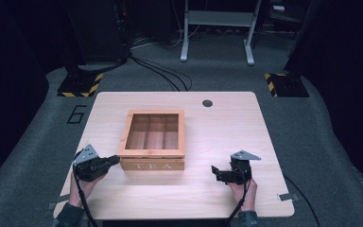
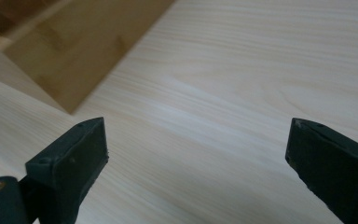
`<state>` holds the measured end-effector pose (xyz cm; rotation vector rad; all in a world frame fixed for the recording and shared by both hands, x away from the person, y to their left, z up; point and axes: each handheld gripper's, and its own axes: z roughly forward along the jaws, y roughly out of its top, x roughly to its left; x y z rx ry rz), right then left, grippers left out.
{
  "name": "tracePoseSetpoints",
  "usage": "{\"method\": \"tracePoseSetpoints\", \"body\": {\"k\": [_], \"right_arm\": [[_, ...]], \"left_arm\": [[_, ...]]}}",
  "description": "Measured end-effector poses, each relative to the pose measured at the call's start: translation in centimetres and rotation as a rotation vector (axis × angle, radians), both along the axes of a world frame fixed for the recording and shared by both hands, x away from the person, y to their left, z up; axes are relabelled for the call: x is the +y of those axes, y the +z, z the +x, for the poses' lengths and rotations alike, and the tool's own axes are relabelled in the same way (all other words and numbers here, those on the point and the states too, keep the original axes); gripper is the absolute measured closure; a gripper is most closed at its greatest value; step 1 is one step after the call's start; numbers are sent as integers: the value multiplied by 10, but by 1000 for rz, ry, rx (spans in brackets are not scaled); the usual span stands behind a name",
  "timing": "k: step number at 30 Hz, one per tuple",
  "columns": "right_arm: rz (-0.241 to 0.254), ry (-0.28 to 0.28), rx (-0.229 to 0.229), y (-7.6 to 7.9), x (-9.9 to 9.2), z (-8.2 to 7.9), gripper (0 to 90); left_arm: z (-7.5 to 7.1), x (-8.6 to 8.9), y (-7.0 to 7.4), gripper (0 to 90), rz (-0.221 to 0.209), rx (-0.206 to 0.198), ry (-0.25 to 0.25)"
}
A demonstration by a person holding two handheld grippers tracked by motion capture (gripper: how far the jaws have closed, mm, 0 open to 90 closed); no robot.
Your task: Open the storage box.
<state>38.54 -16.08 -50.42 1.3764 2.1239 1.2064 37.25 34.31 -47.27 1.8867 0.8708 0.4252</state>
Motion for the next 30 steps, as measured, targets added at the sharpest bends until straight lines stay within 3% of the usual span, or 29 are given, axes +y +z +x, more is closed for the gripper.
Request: {"method": "tracePoseSetpoints", "body": {"k": [9, 16, 21, 26, 30], "right_arm": [[66, 126, -22, 22, 56, 18, 67], [145, 160, -24, 27, 79, 29, 112], [136, 163, -16, 26, 97, 38, 178], [84, 142, 5, 22, 110, 44, 331], [111, 148, 11, 18, 113, 45, 433]], "left_arm": [[5, -2, 9, 841, -9, -19, -2], [9, -3, 15, 840, -13, -36, -7], [10, -4, 19, 841, -18, -47, -2], [12, -4, 24, 840, -15, -53, -4], [13, -5, 28, 841, -13, -63, -2]]}}
